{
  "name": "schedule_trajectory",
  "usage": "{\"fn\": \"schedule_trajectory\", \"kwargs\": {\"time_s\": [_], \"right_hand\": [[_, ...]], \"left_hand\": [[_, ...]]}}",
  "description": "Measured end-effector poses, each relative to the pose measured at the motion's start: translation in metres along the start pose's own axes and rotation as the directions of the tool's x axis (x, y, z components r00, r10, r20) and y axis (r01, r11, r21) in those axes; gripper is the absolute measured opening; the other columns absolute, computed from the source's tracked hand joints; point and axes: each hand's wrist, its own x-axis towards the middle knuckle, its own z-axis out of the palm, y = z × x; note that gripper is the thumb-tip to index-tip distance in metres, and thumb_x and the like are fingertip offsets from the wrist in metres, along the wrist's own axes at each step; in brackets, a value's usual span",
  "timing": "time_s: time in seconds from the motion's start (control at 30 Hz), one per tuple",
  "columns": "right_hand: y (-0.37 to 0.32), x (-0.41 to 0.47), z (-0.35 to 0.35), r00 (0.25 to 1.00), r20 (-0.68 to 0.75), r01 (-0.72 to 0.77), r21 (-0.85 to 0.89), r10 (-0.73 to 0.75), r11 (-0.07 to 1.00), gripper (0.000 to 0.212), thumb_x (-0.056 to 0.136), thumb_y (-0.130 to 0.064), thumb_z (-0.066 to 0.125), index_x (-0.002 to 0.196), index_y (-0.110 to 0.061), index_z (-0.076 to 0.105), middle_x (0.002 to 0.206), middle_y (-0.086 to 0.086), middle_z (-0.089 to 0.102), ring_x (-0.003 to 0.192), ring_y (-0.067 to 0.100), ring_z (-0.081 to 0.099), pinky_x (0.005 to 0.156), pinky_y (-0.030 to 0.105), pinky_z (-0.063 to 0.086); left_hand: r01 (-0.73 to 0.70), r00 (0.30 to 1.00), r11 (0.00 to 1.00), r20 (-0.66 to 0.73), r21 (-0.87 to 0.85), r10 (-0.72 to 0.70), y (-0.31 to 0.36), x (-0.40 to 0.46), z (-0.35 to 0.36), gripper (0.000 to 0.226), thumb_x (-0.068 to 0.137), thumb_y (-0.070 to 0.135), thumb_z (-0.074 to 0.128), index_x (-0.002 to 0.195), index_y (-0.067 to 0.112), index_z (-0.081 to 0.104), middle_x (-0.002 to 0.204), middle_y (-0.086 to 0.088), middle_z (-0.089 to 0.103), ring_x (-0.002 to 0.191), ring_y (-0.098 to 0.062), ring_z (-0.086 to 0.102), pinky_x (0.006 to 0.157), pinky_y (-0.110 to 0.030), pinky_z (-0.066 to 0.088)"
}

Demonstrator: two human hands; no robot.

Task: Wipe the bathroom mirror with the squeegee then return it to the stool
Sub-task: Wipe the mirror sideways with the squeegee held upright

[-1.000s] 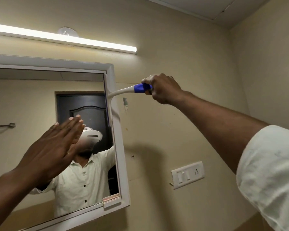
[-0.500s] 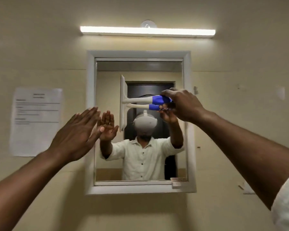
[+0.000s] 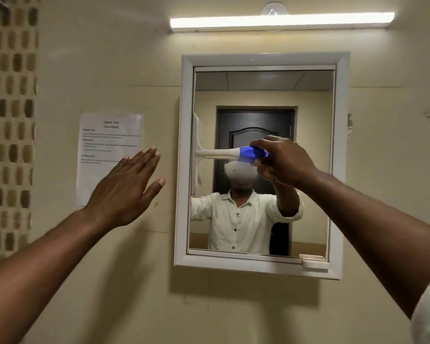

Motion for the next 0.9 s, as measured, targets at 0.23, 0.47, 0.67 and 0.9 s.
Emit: {"fn": "schedule_trajectory", "kwargs": {"time_s": [0.23,0.47,0.67,0.9], "right_hand": [[0.003,-0.005,0.007,1.0,-0.004,-0.02,0.016,0.02,1.0,0.044,0.086,-0.015,0.065,0.129,-0.016,0.056,0.108,0.011,0.066,0.095,0.027,0.059,0.082,0.04,0.047],[0.022,-0.025,-0.007,0.996,0.021,-0.089,0.003,0.089,0.996,0.048,0.087,-0.019,0.066,0.133,-0.016,0.054,0.105,0.012,0.064,0.088,0.019,0.051,0.078,0.036,0.045],[0.045,-0.056,-0.037,0.985,0.05,-0.162,-0.045,0.165,0.986,0.047,0.086,-0.016,0.065,0.132,-0.015,0.055,0.104,0.014,0.064,0.09,0.027,0.058,0.078,0.042,0.052],[0.087,-0.095,-0.079,0.959,0.047,-0.271,-0.153,0.281,0.95,0.047,0.086,-0.008,0.063,0.132,-0.018,0.055,0.108,0.009,0.065,0.092,0.027,0.059,0.077,0.043,0.052]], "left_hand": [[-0.017,1.0,0.999,-0.003,-0.029,0.017,0.003,-0.001,0.012,0.069,0.092,0.06,0.011,0.149,0.022,0.004,0.158,0.005,0.003,0.145,-0.007,0.003,0.115,-0.026,0.0],[-0.059,0.998,0.996,-0.015,-0.064,0.058,0.029,0.01,0.019,0.07,0.089,0.059,0.011,0.149,0.022,0.005,0.158,0.004,0.003,0.144,-0.008,0.002,0.116,-0.029,0.003],[-0.104,0.994,0.982,0.004,-0.158,0.106,0.07,0.023,0.026,0.068,0.09,0.056,0.012,0.148,0.022,0.006,0.159,0.004,0.001,0.144,-0.007,-0.001,0.119,-0.032,0.003],[-0.212,0.977,0.935,-0.052,-0.283,0.206,0.13,0.044,0.041,0.073,0.086,0.062,0.009,0.148,0.025,0.007,0.155,0.01,0.0,0.138,0.0,-0.002,0.116,-0.031,0.003]]}}
